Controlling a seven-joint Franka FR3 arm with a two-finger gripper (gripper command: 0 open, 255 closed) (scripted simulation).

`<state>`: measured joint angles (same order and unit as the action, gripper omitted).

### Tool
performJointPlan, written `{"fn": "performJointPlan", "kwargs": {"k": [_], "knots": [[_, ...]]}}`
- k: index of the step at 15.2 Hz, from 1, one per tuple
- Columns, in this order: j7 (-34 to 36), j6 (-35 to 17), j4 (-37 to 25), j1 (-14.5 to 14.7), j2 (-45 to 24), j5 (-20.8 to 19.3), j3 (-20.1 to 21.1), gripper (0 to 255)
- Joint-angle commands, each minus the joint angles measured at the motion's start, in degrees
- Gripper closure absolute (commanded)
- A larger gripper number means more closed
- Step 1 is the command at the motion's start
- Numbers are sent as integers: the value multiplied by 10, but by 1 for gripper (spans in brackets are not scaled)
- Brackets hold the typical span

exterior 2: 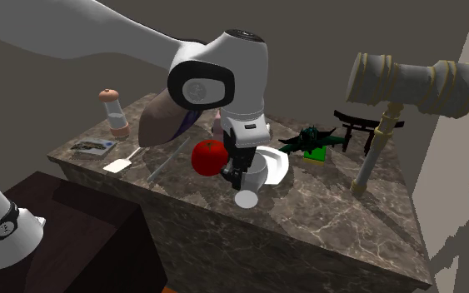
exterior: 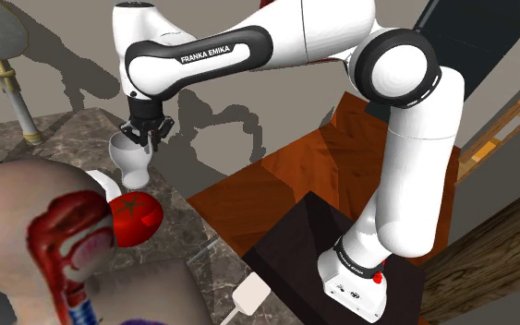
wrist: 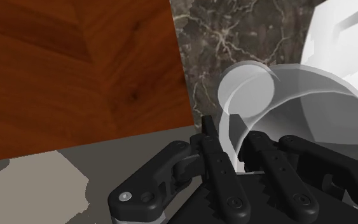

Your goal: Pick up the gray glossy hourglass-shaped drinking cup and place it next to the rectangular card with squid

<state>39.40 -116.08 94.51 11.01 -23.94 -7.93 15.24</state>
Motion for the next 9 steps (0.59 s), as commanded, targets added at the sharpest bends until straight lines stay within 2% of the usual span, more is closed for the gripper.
{"fn": "performJointPlan", "kwargs": {"k": [1, 9], "knots": [[0, 0, 1, 0, 0, 0, 0, 255], [-4, 40, -25, -1, 14, 5, 2, 255]]}}
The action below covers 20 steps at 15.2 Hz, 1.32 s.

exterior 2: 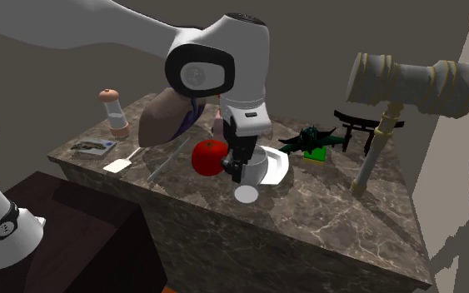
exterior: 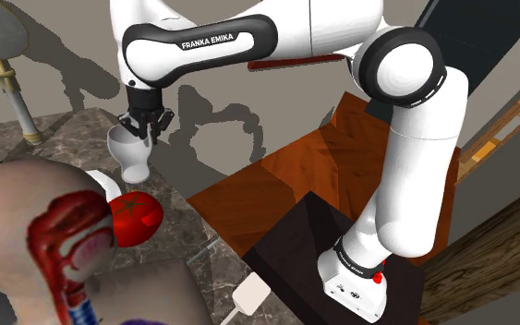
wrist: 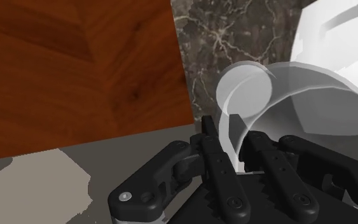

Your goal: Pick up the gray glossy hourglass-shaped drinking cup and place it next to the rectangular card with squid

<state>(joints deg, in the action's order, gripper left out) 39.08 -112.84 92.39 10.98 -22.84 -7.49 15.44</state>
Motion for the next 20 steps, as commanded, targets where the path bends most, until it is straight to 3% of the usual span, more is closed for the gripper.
{"fn": "performJointPlan", "kwargs": {"k": [1, 20], "knots": [[-2, 14, -9, 0, 5, 2, 1, 255], [-10, 153, -134, 4, 20, 9, 5, 255]]}}
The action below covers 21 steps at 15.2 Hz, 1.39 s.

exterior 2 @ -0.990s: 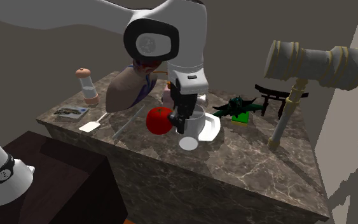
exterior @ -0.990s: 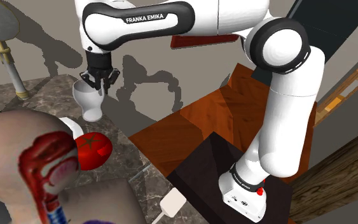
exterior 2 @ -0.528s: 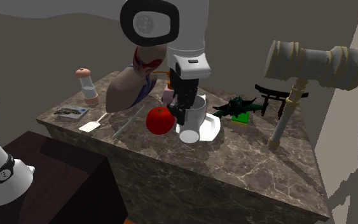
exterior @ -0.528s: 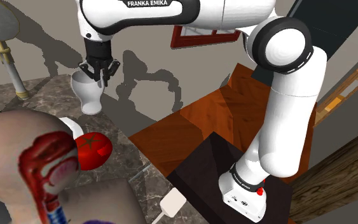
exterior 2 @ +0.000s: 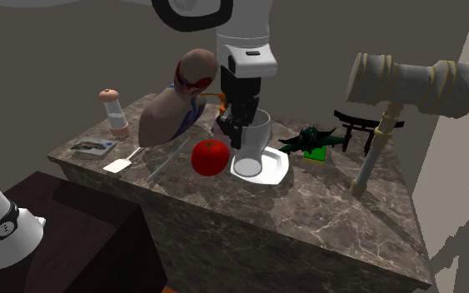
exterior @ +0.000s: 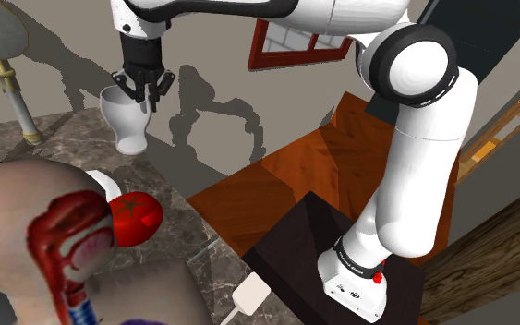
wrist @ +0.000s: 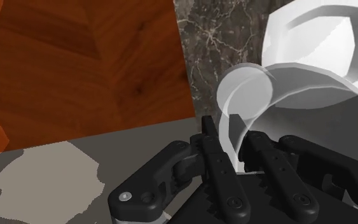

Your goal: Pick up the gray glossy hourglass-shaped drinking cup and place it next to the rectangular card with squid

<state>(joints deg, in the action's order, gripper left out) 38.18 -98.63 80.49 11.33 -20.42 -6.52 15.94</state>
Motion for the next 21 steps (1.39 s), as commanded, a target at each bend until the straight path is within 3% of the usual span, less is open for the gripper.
{"fn": "performJointPlan", "kwargs": {"k": [1, 16, 21], "knots": [[-1, 19, -24, 2, -4, -1, 0, 255], [-3, 153, -193, 19, -41, -10, 1, 255], [33, 100, -28, 21, 74, 17, 18, 255]]}}
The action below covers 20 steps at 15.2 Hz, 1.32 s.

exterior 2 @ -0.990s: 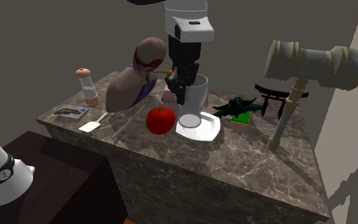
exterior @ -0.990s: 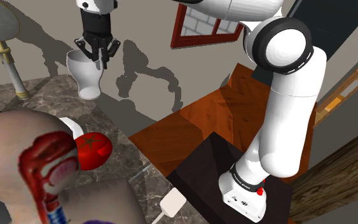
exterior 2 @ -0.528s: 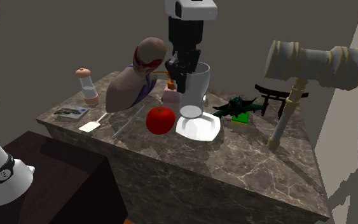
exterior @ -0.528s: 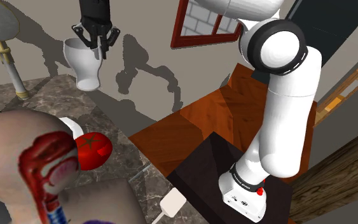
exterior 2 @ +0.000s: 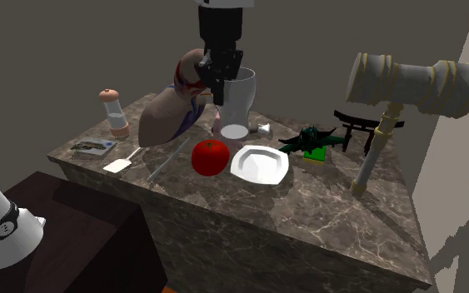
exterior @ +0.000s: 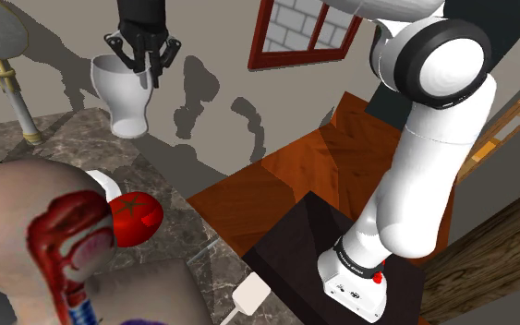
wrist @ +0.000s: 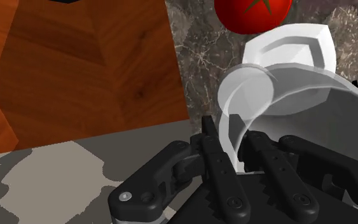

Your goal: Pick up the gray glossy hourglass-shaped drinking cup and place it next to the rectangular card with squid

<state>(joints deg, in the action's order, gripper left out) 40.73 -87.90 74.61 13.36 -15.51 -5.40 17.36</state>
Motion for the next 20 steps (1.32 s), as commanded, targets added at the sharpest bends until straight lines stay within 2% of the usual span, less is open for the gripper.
{"fn": "performJointPlan", "kwargs": {"k": [1, 10, 20], "knots": [[14, -14, 57, 3, 44, 12, 7, 255], [81, -50, 227, 34, 185, 59, 41, 255], [171, -54, 331, 84, 296, 113, 92, 255]]}}
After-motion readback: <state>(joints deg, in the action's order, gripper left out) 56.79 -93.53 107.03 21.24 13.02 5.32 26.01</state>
